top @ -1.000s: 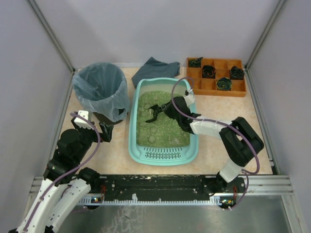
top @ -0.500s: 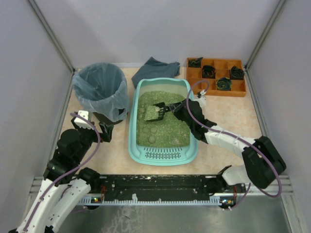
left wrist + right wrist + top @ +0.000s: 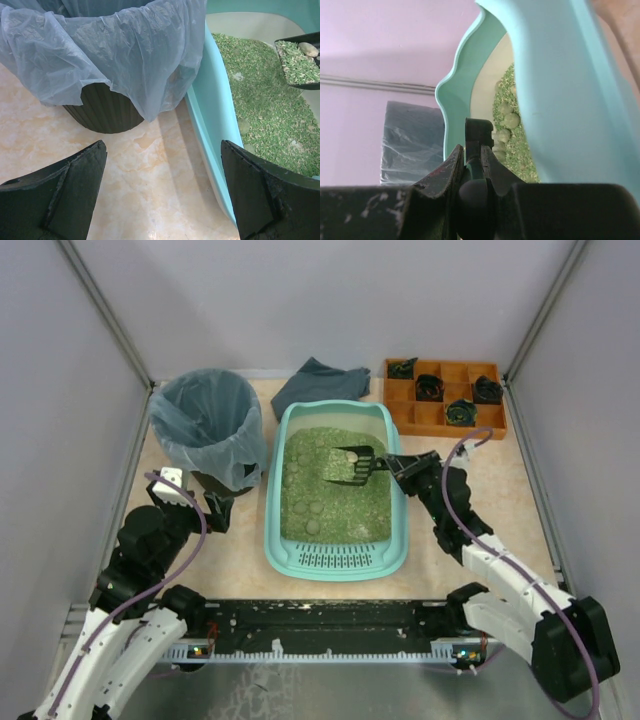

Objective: Clean the litter box

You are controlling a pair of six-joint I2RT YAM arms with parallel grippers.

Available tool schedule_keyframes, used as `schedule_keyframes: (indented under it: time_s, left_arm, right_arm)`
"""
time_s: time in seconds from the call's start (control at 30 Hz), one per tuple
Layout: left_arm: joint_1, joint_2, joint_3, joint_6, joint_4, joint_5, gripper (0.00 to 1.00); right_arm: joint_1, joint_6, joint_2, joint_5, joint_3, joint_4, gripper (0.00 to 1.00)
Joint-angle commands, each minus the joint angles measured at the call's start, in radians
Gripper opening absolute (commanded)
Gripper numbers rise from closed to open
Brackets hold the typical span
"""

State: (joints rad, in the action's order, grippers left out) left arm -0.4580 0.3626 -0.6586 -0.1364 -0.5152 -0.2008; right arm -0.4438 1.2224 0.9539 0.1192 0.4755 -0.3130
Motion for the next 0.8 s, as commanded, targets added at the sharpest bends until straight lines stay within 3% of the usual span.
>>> schedule_keyframes:
  time_s: [0.0,0.23,0.37,0.47,0.6,0.77]
  left_arm:
    - [0.005,-0.001,-0.001,0.006,0.026,0.01,1.0]
    - [0.006,0.0,-0.001,0.006,0.026,0.009,1.0]
    - [0.004,0.002,-0.001,0.005,0.026,0.009,1.0]
    - [0.005,0.001,-0.001,0.004,0.026,0.006,1.0]
    - [0.005,0.013,-0.002,0.007,0.027,0.014,1.0]
    - [0.004,0.01,-0.003,0.006,0.026,0.009,1.0]
  right_arm:
    - [0.069,0.055,-0.062,-0.148,-0.028,-0.084,0.0]
    - [0.069,0.079,-0.087,-0.2,-0.061,-0.091,0.0]
    - [0.133,0.095,-0.141,-0.166,-0.081,-0.017,0.0]
    - [0.145,0.161,-0.165,-0.167,-0.144,-0.178,0.0]
    - [0.144,0.129,-0.067,-0.299,-0.077,-0.211,0.0]
    - [0.181,0.208,-0.074,-0.275,-0.148,-0.287,0.0]
